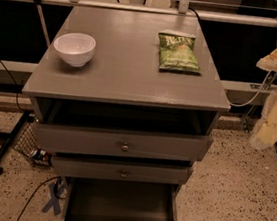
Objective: Place green jalapeno chip bag into bottom drawer
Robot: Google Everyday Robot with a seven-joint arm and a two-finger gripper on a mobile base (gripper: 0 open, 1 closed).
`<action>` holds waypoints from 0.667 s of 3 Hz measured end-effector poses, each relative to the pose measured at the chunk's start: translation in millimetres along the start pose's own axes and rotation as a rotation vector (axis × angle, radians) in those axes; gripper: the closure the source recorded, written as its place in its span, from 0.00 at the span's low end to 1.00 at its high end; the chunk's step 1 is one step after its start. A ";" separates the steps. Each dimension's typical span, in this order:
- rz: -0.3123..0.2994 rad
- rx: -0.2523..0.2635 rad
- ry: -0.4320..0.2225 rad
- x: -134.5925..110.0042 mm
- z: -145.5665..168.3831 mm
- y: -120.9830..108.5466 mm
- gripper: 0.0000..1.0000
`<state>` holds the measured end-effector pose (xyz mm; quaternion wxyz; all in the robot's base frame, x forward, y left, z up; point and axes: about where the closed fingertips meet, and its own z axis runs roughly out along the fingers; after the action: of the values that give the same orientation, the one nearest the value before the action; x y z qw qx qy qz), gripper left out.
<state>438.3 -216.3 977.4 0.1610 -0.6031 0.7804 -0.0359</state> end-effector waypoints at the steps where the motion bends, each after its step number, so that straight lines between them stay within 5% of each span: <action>1: 0.000 0.000 0.000 0.0 0.0 0.0 0.00; 2: 0.020 0.020 -0.063 -3.7 -2.3 -9.0 0.00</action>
Offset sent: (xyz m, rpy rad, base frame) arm 0.0243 0.0001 0.0103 0.1707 -0.0735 -0.0196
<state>446.8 -215.6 982.6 0.1921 -0.5944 0.7805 -0.0231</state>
